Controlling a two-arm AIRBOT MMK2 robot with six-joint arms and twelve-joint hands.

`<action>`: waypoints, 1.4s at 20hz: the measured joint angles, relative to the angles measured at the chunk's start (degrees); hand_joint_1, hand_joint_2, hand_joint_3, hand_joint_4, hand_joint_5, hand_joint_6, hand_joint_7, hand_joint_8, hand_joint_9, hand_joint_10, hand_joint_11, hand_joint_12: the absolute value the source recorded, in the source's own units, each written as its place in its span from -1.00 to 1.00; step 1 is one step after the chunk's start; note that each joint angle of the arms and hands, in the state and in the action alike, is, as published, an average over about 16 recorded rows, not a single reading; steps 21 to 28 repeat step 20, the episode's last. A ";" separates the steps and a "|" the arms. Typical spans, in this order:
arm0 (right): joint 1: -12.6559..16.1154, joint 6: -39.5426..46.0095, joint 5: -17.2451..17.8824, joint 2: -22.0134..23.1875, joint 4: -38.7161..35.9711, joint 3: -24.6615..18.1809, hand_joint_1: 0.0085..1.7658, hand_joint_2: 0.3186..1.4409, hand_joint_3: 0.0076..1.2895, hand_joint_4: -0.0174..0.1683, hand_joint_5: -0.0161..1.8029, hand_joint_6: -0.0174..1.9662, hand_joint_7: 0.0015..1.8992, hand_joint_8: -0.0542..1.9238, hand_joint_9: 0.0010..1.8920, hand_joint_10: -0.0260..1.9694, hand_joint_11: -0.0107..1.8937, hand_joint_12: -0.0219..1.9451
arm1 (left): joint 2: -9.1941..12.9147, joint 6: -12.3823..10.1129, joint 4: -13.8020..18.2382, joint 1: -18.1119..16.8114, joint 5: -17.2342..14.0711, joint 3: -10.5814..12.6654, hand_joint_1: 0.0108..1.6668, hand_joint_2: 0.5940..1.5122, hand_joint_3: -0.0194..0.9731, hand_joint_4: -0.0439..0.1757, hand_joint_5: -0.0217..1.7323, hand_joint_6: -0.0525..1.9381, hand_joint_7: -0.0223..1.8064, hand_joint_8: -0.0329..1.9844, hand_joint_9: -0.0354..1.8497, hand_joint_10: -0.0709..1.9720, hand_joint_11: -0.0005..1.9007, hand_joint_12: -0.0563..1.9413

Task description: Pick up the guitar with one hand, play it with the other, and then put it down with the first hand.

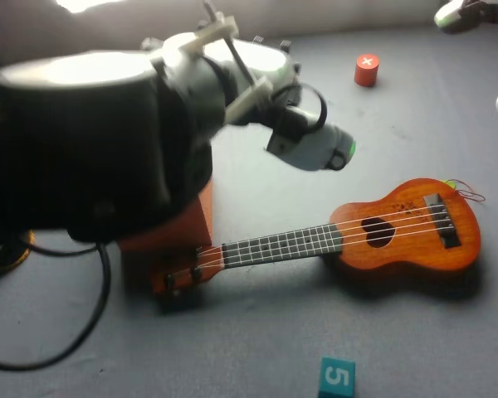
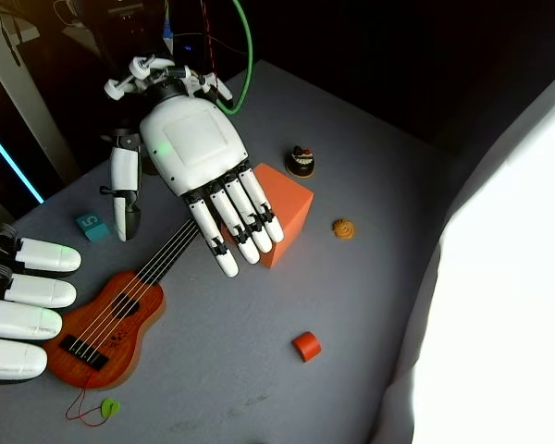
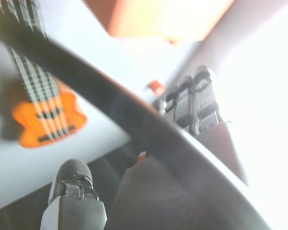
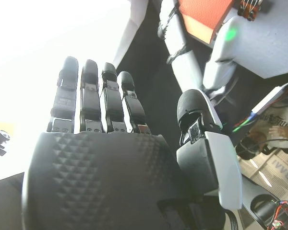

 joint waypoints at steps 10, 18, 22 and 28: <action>0.00 0.00 0.05 0.02 -0.07 -0.09 -0.75 0.85 -0.98 -0.78 -0.52 0.36 -0.38 0.36 -0.52 0.74 -0.58 0.90 | 4.41 20.47 -17.68 -13.61 -3.78 -1.02 -0.92 0.60 -0.93 -0.57 0.11 -0.53 0.08 0.03 -0.02 0.38 -0.31 0.77; 0.00 0.00 0.07 0.02 -0.14 -0.16 -0.68 0.86 -0.98 -0.78 -0.37 0.52 -0.26 0.65 -0.35 0.92 -0.33 0.95 | 5.30 24.72 -20.27 -16.57 -4.27 -0.69 -0.96 0.67 -0.93 -0.58 0.14 -0.30 0.11 0.18 0.02 0.52 -0.23 0.81; 0.00 0.00 0.07 0.02 -0.16 -0.17 -0.67 0.86 -0.98 -0.78 -0.37 0.52 -0.25 0.65 -0.34 0.91 -0.31 0.95 | 5.37 25.16 -20.28 -16.76 -4.52 -0.54 -0.97 0.68 -0.93 -0.58 0.11 -0.26 0.10 0.18 0.01 0.52 -0.23 0.81; 0.00 0.00 0.07 0.02 -0.16 -0.17 -0.67 0.86 -0.98 -0.78 -0.37 0.52 -0.25 0.65 -0.34 0.91 -0.31 0.95 | 5.37 25.16 -20.28 -16.76 -4.52 -0.54 -0.97 0.68 -0.93 -0.58 0.11 -0.26 0.10 0.18 0.01 0.52 -0.23 0.81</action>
